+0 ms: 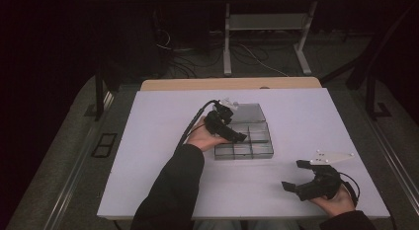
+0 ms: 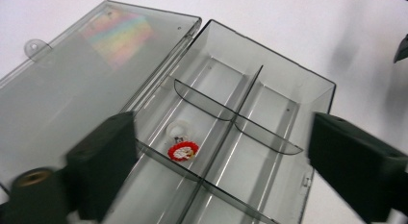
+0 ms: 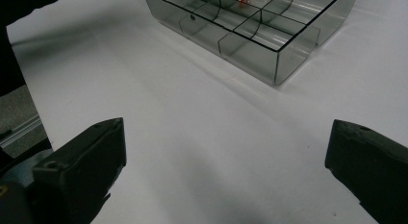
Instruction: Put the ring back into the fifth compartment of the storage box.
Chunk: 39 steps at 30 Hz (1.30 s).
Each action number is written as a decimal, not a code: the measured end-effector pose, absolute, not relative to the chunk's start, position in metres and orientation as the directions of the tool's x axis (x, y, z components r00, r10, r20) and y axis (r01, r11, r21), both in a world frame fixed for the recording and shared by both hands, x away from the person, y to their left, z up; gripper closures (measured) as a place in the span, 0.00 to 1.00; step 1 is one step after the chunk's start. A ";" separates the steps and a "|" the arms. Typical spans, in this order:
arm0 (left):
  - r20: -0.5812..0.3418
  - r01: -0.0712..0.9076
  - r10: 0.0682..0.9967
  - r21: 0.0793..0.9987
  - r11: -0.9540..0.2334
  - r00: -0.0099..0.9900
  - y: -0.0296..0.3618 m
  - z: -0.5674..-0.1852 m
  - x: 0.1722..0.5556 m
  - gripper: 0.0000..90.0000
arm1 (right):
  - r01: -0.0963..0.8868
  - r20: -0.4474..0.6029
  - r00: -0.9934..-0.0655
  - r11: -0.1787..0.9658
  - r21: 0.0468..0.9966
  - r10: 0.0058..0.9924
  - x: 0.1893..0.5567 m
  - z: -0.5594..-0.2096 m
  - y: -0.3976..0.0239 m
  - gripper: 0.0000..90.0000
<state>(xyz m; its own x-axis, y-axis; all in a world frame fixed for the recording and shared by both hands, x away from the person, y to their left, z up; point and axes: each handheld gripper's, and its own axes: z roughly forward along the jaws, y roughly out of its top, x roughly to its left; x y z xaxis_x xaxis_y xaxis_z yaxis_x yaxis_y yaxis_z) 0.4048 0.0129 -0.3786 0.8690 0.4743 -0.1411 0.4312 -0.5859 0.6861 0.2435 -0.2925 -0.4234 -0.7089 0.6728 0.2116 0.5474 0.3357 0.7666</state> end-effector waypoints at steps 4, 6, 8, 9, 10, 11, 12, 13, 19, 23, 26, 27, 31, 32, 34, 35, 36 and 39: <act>-0.134 0.427 0.480 0.696 -0.577 0.867 0.018 -0.372 0.399 0.00 | 0.547 0.212 -0.709 0.335 0.767 0.673 0.243 -0.423 -0.292 0.00; -0.132 0.423 0.484 0.711 -0.562 0.865 0.022 -0.369 0.395 0.00 | 0.548 0.212 -0.708 0.334 0.767 0.673 0.243 -0.423 -0.292 0.00; -0.137 0.425 0.486 0.718 -0.551 0.863 0.025 -0.367 0.391 0.00 | 0.551 0.216 -0.707 0.332 0.766 0.674 0.243 -0.423 -0.292 0.00; -0.130 0.418 0.482 0.717 -0.558 0.867 0.027 -0.366 0.390 0.00 | 0.550 0.215 -0.707 0.333 0.766 0.674 0.243 -0.423 -0.292 0.00; -0.132 0.419 0.485 0.722 -0.550 0.864 0.028 -0.365 0.388 0.00 | 0.552 0.217 -0.706 0.332 0.765 0.674 0.243 -0.423 -0.292 0.00; -0.127 0.415 0.484 0.724 -0.551 0.866 0.030 -0.364 0.386 0.00 | 0.551 0.216 -0.706 0.332 0.766 0.674 0.243 -0.423 -0.292 0.00; -0.130 0.417 0.488 0.729 -0.543 0.863 0.032 -0.363 0.384 0.00 | 0.552 0.217 -0.706 0.331 0.766 0.674 0.243 -0.423 -0.292 0.00; -0.124 0.411 0.487 0.731 -0.545 0.865 0.034 -0.362 0.383 0.00 | 0.552 0.217 -0.706 0.331 0.766 0.675 0.243 -0.423 -0.292 0.00; -0.118 0.407 0.496 0.746 -0.527 0.860 0.047 -0.360 0.372 0.00 | 0.550 0.215 -0.707 0.332 0.766 0.674 0.243 -0.423 -0.292 0.00; -0.115 0.408 0.502 0.747 -0.524 0.857 0.058 -0.359 0.366 0.00 | 0.550 0.214 -0.707 0.333 0.766 0.674 0.243 -0.423 -0.291 0.00; -0.122 0.414 0.510 0.754 -0.510 0.851 0.066 -0.360 0.360 0.00 | 0.551 0.215 -0.706 0.332 0.766 0.674 0.243 -0.423 -0.291 0.00; -0.128 0.418 0.513 0.756 -0.503 0.849 0.068 -0.360 0.358 0.00 | 0.551 0.215 -0.706 0.332 0.766 0.675 0.243 -0.423 -0.291 0.00; -0.127 0.412 0.512 0.765 -0.495 0.850 0.079 -0.361 0.348 0.00 | 0.551 0.215 -0.706 0.332 0.765 0.675 0.243 -0.423 -0.292 0.00; -0.126 0.413 0.515 0.766 -0.492 0.848 0.081 -0.361 0.346 0.00 | 0.555 0.218 -0.704 0.331 0.763 0.675 0.242 -0.423 -0.292 0.00; -0.123 0.411 0.517 0.768 -0.492 0.847 0.085 -0.361 0.342 0.00 | 0.556 0.219 -0.704 0.331 0.763 0.676 0.243 -0.423 -0.292 0.00; -0.124 0.412 0.518 0.770 -0.488 0.846 0.088 -0.361 0.339 0.00 | 0.556 0.220 -0.703 0.330 0.763 0.676 0.243 -0.423 -0.292 0.00; -0.123 0.411 0.521 0.772 -0.485 0.845 0.090 -0.361 0.337 0.00 | 0.546 0.210 -0.707 0.333 0.769 0.675 0.243 -0.423 -0.292 0.00; -0.121 0.408 0.523 0.778 -0.478 0.843 0.096 -0.361 0.330 0.00 | 0.556 0.219 -0.703 0.331 0.762 0.677 0.243 -0.423 -0.292 0.00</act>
<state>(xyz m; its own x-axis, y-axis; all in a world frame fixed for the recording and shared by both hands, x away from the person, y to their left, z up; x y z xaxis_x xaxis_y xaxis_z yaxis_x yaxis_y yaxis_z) 0.3305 0.0956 -0.3613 0.8435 0.5233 -0.1213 0.4082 -0.4776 0.7780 0.2425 -0.2915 -0.4230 -0.7030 0.6765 0.2193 0.5561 0.3307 0.7624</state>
